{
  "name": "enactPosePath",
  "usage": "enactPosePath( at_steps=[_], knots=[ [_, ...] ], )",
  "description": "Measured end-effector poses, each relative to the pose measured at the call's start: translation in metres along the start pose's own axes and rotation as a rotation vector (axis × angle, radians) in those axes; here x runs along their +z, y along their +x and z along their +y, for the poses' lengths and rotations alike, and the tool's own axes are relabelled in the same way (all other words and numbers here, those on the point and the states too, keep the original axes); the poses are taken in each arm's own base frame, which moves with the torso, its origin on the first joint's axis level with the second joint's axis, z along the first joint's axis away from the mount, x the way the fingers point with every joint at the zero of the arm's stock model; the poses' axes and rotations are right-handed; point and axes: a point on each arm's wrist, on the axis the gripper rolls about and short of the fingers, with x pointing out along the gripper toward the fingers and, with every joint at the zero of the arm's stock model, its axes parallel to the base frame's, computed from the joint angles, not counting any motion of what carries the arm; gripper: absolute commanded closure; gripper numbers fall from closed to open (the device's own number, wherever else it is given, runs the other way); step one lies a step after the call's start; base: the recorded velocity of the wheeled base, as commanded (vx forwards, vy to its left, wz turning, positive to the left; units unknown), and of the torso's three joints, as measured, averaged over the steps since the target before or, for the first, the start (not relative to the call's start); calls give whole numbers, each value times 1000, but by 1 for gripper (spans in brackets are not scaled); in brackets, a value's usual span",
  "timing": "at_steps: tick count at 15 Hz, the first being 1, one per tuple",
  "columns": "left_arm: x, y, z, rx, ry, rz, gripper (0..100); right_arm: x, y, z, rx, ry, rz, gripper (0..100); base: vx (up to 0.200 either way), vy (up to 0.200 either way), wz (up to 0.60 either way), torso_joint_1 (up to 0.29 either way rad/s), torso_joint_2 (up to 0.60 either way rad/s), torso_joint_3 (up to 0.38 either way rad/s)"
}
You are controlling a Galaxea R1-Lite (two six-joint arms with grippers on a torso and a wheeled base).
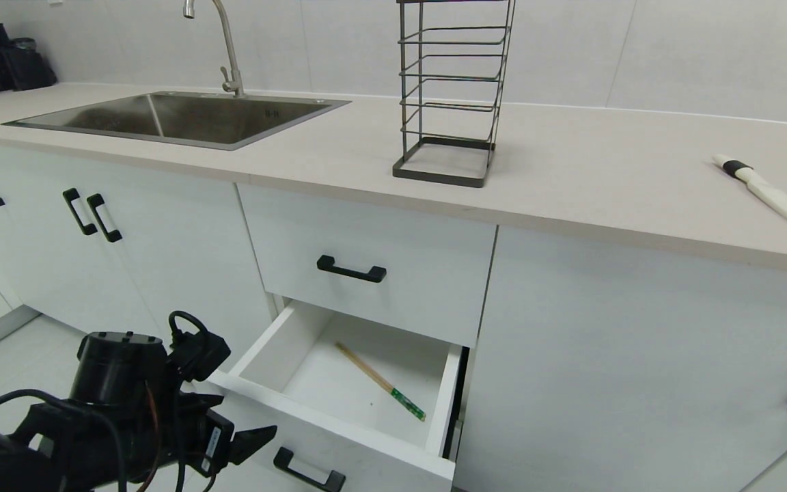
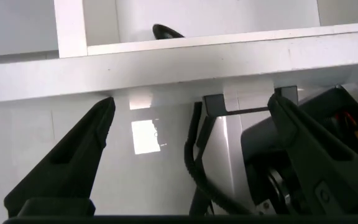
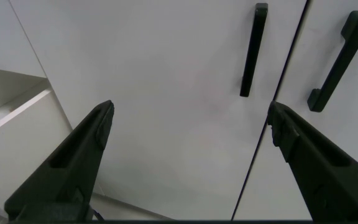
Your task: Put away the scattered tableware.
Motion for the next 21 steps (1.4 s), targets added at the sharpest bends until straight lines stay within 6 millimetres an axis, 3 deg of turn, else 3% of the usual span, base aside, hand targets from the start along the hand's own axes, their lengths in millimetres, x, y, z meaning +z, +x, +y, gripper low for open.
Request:
enactPosePath(
  at_steps=[14,21],
  knots=[
    [40,58,23,22,11,-171,0,0,0,0,0,0,0,0,0,0,0,0,0,0],
    [48,87,31,29,-6,-230,0,0,0,0,0,0,0,0,0,0,0,0,0,0]
  ],
)
